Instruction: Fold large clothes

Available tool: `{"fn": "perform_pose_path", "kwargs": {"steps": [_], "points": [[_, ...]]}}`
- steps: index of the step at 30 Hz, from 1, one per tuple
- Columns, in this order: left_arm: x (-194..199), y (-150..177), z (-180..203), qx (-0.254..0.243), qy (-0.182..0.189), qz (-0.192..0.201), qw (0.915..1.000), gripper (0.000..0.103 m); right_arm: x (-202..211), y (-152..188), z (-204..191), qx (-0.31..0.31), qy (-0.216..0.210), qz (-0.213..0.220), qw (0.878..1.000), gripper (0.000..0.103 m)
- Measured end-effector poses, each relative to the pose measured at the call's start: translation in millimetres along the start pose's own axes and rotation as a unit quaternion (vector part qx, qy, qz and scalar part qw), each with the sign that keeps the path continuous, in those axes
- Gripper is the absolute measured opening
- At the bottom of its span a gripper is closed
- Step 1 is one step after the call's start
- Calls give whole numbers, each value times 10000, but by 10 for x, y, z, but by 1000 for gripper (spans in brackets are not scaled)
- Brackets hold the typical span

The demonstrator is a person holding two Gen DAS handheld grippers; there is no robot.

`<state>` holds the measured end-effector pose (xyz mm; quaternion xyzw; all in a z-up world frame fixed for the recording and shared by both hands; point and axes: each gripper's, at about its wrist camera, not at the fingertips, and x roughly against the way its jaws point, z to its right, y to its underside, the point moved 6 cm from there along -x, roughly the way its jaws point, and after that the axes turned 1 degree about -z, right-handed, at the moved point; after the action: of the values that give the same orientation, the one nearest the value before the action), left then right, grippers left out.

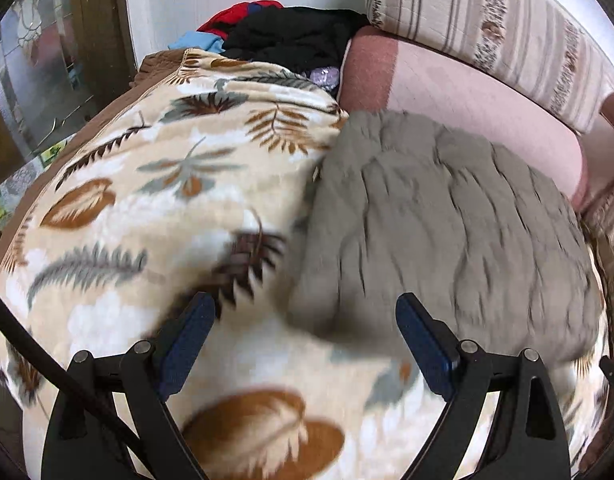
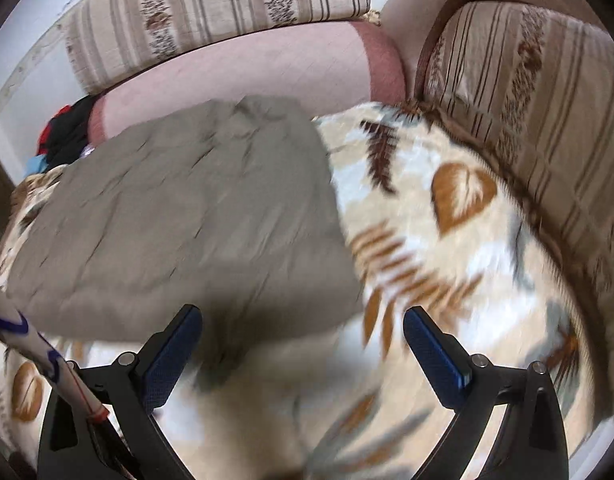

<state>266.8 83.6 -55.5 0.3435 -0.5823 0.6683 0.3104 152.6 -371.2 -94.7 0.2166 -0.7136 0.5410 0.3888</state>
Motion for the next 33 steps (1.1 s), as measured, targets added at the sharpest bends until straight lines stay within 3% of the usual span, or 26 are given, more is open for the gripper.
{"fn": "perform_pose_path", "kwargs": {"steps": [7, 11, 16, 25, 33], "points": [[446, 608, 122, 52, 172, 55, 9998, 92, 324, 538, -391, -41, -436, -162, 9989, 102], [639, 883, 230, 84, 405, 6, 9991, 92, 483, 687, -610, 22, -623, -163, 9979, 102], [785, 1123, 334, -88, 394, -30, 9992, 92, 668, 776, -801, 210, -645, 4, 9977, 102], [1219, 1271, 378, -393, 20, 576, 9976, 92, 875, 899, -942, 406, -576, 171, 9974, 102], [1361, 1349, 449, -594, -38, 742, 9955, 92, 958, 985, -1077, 772, -396, 338, 9957, 102]]}}
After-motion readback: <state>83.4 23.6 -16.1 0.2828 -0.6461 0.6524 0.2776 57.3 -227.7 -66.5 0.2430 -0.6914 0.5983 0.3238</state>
